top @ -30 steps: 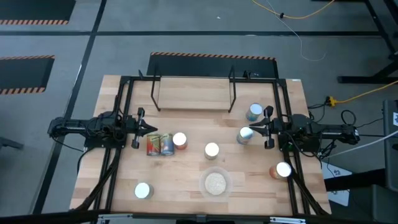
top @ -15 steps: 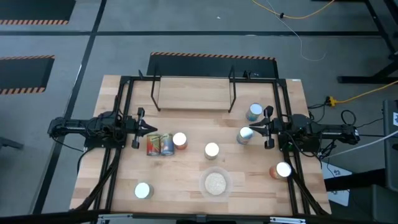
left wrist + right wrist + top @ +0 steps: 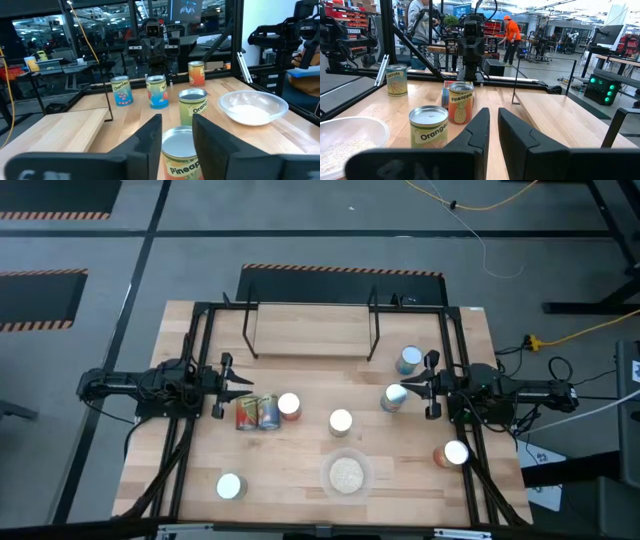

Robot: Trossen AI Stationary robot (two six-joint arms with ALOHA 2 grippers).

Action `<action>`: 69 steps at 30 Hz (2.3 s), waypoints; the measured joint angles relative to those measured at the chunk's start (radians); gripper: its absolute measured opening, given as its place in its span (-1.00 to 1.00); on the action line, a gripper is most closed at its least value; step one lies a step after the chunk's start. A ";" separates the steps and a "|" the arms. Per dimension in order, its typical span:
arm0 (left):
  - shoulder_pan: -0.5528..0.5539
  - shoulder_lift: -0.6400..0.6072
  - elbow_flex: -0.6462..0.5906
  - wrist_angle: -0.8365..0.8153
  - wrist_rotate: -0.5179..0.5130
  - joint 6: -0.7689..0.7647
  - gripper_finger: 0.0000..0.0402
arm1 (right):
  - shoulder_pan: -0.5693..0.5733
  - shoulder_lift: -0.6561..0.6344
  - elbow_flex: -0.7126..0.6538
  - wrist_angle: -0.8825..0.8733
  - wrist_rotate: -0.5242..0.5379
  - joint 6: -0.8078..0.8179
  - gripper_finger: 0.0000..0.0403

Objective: Pick and place cans onto a shelf
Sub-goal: Put the canned green bean on the shelf

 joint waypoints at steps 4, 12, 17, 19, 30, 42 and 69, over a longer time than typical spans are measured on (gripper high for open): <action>0.000 0.000 0.000 0.000 0.000 0.000 -0.39 | 0.000 0.000 0.000 0.000 0.000 0.000 -0.78; 0.000 0.000 0.000 0.000 0.000 -0.002 -0.25 | 0.000 0.000 0.000 0.000 0.000 0.000 -0.78; 0.000 0.000 0.000 -0.001 0.000 -0.011 -0.15 | 0.000 0.000 0.000 0.000 0.000 0.000 -0.78; 0.000 0.000 0.000 -0.001 0.000 -0.015 -0.12 | 0.000 0.000 0.000 0.000 0.000 0.000 -0.78; 0.000 0.000 0.000 -0.002 0.000 -0.016 0.04 | 0.000 0.000 0.000 0.000 0.000 0.000 -0.78; 0.000 0.000 0.000 0.005 -0.015 -0.035 0.08 | 0.000 0.000 0.000 0.000 0.000 0.000 -0.78; 0.000 0.000 0.000 0.029 -0.076 -0.037 0.31 | 0.000 0.000 0.000 0.000 0.000 0.000 -0.78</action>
